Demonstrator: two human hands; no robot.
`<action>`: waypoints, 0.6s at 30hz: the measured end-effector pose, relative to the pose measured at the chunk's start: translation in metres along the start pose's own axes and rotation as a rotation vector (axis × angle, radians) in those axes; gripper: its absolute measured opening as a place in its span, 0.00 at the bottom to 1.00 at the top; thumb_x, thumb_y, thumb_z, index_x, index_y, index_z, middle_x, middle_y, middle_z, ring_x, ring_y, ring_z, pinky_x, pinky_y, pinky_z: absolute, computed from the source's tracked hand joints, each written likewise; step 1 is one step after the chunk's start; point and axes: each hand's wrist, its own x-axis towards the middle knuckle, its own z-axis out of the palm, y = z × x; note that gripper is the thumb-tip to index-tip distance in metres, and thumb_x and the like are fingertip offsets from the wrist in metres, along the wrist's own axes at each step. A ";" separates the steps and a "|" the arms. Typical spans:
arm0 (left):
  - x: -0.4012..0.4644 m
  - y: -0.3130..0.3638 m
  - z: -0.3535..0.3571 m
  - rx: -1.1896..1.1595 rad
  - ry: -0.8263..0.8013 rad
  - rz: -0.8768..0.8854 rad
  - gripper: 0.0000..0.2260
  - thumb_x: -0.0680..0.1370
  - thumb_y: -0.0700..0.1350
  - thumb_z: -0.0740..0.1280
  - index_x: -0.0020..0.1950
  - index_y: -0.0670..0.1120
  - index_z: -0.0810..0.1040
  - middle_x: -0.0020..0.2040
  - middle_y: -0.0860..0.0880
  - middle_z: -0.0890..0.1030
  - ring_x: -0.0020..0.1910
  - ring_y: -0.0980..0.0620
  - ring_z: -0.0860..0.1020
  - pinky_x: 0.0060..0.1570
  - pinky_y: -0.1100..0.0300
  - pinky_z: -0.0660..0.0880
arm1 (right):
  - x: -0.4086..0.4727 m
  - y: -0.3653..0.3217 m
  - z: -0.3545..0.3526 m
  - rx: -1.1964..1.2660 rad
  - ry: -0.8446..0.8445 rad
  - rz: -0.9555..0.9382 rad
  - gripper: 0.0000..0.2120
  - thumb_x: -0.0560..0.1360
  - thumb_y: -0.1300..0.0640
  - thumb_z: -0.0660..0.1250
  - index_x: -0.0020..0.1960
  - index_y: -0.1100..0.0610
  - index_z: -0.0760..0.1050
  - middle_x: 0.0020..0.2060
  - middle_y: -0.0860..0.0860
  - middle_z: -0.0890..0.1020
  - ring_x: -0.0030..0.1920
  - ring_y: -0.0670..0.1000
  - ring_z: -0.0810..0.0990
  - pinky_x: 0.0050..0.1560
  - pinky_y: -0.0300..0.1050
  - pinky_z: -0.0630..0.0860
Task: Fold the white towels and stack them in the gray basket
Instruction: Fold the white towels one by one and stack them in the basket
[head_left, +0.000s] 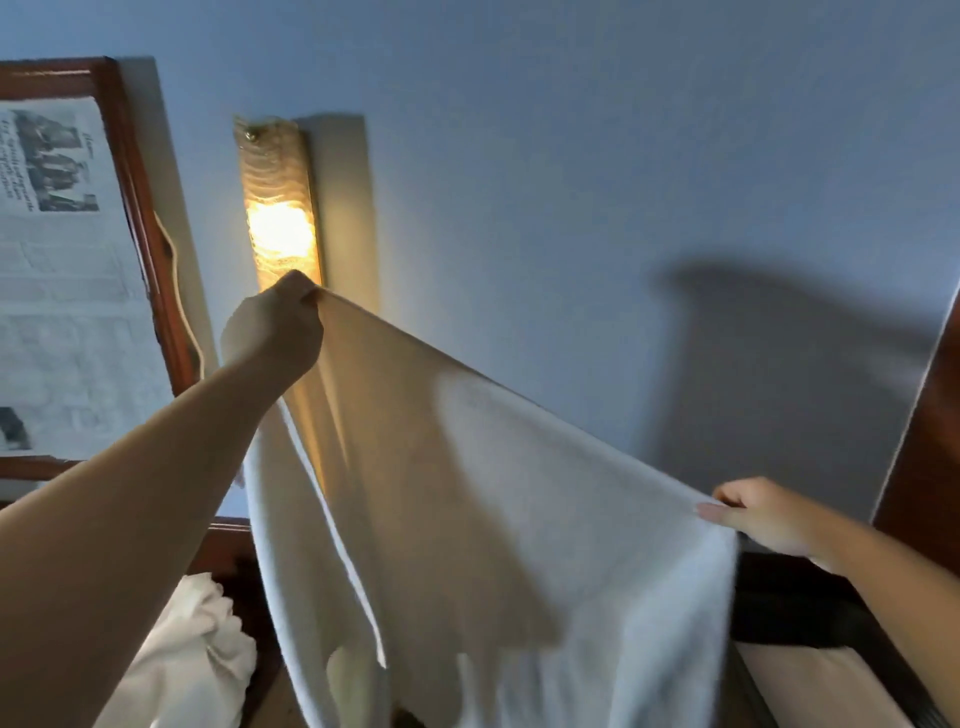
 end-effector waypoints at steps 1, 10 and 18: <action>-0.002 -0.005 -0.001 0.010 -0.029 -0.006 0.14 0.85 0.53 0.54 0.63 0.54 0.77 0.54 0.41 0.84 0.51 0.34 0.80 0.49 0.47 0.77 | -0.010 0.005 0.006 0.121 -0.008 0.042 0.17 0.79 0.49 0.72 0.39 0.61 0.76 0.31 0.52 0.79 0.33 0.47 0.77 0.38 0.45 0.71; -0.079 0.058 0.021 -0.282 -0.607 0.077 0.16 0.73 0.61 0.76 0.56 0.58 0.79 0.43 0.51 0.85 0.41 0.53 0.82 0.45 0.56 0.79 | -0.015 -0.151 0.021 0.008 0.280 -0.271 0.18 0.82 0.48 0.69 0.38 0.57 0.77 0.29 0.45 0.75 0.33 0.46 0.72 0.36 0.46 0.67; -0.123 0.117 0.015 -0.564 -0.633 0.274 0.09 0.79 0.57 0.71 0.43 0.54 0.82 0.30 0.58 0.77 0.30 0.60 0.74 0.35 0.61 0.70 | -0.063 -0.257 -0.006 -0.002 0.310 -0.492 0.11 0.77 0.45 0.74 0.43 0.52 0.82 0.32 0.47 0.77 0.32 0.45 0.71 0.37 0.43 0.67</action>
